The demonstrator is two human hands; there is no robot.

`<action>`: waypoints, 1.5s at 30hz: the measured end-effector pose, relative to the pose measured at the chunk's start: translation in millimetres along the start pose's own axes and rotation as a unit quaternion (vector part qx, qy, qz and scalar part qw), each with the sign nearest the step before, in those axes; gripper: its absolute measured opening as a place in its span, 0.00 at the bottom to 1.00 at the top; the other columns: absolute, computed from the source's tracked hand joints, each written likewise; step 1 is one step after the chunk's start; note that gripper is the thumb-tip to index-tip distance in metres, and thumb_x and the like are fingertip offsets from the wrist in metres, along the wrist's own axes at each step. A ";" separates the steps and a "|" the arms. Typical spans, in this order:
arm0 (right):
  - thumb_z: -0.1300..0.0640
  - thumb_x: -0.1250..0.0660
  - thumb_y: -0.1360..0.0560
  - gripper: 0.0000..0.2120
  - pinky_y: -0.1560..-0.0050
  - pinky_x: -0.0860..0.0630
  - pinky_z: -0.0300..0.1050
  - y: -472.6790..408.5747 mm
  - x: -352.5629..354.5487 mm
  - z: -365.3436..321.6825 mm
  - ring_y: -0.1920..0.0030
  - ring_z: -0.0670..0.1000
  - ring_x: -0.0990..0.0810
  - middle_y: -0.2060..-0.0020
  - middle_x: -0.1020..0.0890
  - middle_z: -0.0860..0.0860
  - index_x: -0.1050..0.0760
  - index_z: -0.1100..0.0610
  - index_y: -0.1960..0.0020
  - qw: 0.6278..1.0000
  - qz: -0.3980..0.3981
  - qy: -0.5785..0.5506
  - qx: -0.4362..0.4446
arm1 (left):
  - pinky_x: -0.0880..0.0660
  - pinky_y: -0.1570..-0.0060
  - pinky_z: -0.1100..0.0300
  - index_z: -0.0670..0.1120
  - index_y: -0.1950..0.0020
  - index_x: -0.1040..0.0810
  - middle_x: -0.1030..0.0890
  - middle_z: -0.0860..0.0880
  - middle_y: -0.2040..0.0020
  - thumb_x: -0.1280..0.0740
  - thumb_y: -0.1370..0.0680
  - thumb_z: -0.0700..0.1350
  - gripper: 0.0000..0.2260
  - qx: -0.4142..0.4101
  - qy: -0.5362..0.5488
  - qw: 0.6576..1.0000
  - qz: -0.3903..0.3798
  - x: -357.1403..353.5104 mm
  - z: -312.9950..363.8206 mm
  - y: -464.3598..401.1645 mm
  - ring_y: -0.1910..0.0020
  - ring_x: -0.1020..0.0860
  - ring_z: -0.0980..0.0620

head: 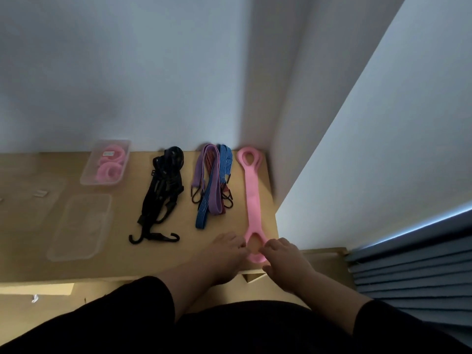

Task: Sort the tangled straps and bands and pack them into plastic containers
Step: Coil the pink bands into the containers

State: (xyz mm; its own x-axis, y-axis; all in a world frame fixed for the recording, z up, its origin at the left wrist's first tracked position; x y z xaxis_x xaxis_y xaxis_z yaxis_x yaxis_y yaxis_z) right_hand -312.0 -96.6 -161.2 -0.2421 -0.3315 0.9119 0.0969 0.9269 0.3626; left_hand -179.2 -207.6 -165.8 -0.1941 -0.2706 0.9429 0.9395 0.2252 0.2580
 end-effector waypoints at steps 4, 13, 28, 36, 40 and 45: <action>0.48 0.38 0.19 0.19 0.33 0.31 0.48 -7.5 -1.2 1.4 0.34 0.54 0.30 0.32 0.27 0.51 0.29 0.49 0.29 0.999 -0.007 0.025 0.027 | 0.33 0.39 0.53 0.51 0.35 0.29 0.26 0.49 0.40 0.35 0.20 0.51 0.14 0.045 0.030 0.999 0.002 -9.9 3.8 -2.2 0.42 0.31 0.49; 0.39 0.43 0.20 0.20 0.34 0.32 0.50 -21.2 7.9 -5.1 0.40 0.52 0.29 0.39 0.24 0.49 0.28 0.51 0.35 0.996 0.002 0.049 0.074 | 0.34 0.47 0.54 0.50 0.37 0.30 0.28 0.49 0.43 0.40 0.20 0.60 0.18 0.071 0.044 0.996 0.022 -8.0 1.3 -4.8 0.46 0.33 0.50; 0.48 0.37 0.18 0.13 0.51 0.25 0.39 -2.3 104.9 -25.9 0.52 0.48 0.21 0.52 0.16 0.47 0.18 0.52 0.43 0.969 0.184 -0.081 0.145 | 0.35 0.41 0.65 0.53 0.40 0.23 0.26 0.57 0.41 0.32 0.21 0.48 0.10 0.159 0.251 0.943 0.153 43.6 -21.9 15.9 0.39 0.30 0.57; 0.53 0.35 0.21 0.10 0.62 0.26 0.41 13.5 196.7 -38.0 0.59 0.50 0.22 0.59 0.18 0.50 0.17 0.55 0.48 0.911 0.344 -0.102 0.205 | 0.22 0.46 0.49 0.57 0.41 0.24 0.19 0.57 0.46 0.32 0.22 0.55 0.11 0.156 0.391 0.884 0.202 97.7 -21.1 12.8 0.46 0.20 0.56; 0.58 0.31 0.23 0.07 0.54 0.34 0.24 17.6 220.7 -34.6 0.55 0.34 0.26 0.60 0.23 0.37 0.15 0.57 0.51 0.887 0.383 -0.173 0.191 | 0.24 0.53 0.53 0.48 0.48 0.20 0.18 0.51 0.54 0.31 0.22 0.49 0.06 0.140 0.380 0.882 0.240 119.9 -10.6 20.1 0.54 0.20 0.53; 0.54 0.32 0.22 0.10 0.53 0.29 0.29 19.6 224.8 -32.8 0.53 0.38 0.24 0.56 0.20 0.40 0.14 0.57 0.47 0.872 0.411 -0.181 0.193 | 0.22 0.51 0.44 0.48 0.51 0.18 0.17 0.49 0.55 0.35 0.23 0.56 0.13 0.177 0.428 0.854 0.236 115.1 -12.6 25.6 0.54 0.20 0.46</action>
State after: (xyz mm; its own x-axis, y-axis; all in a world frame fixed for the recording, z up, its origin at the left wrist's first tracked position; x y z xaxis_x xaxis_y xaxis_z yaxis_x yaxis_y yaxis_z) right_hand -332.8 -158.7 57.2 -0.5394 0.4861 0.6875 0.0664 0.8385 -0.5408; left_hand -173.9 -244.7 -53.3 0.6019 -0.6228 0.4999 0.6825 0.7262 0.0829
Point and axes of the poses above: each hand's wrist, its own y-axis away from the middle knuckle, its own x-axis out of the back of the hand, z = x × y, the point moved 3 cm from there along -y, towards the middle knuckle
